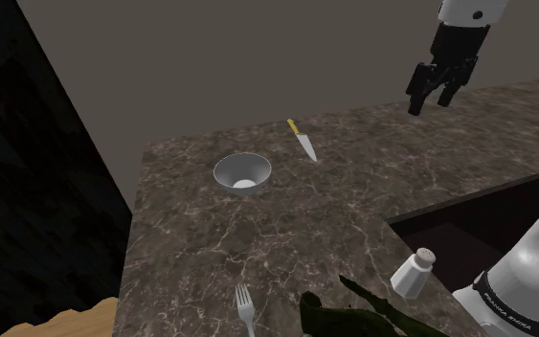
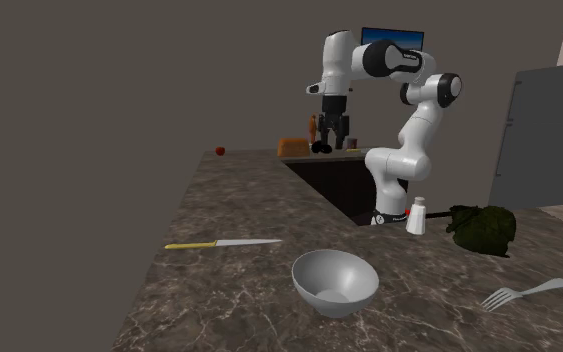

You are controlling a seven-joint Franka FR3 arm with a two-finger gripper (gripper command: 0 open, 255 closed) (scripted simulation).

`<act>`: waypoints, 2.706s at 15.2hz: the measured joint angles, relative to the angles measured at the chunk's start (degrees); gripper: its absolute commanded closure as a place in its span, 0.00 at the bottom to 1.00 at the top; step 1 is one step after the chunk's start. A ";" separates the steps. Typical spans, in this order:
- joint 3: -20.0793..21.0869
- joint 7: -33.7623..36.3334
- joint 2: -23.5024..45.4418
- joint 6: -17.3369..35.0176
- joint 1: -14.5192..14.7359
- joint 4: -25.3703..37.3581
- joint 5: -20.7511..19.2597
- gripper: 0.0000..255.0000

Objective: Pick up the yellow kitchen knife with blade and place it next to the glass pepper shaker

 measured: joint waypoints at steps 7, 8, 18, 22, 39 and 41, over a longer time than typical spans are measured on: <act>-0.89 -0.18 10.85 7.91 0.47 2.85 0.40 0.00; -1.14 -0.34 13.16 9.36 0.54 3.70 0.49 0.00; -2.26 -1.29 35.03 19.39 1.55 15.42 2.85 0.00; -2.77 -2.38 44.44 21.80 1.53 22.32 4.26 0.00; -1.80 -3.99 81.15 19.23 -0.37 61.13 9.24 0.00; -1.72 -3.92 81.94 20.47 -0.27 60.68 9.31 0.00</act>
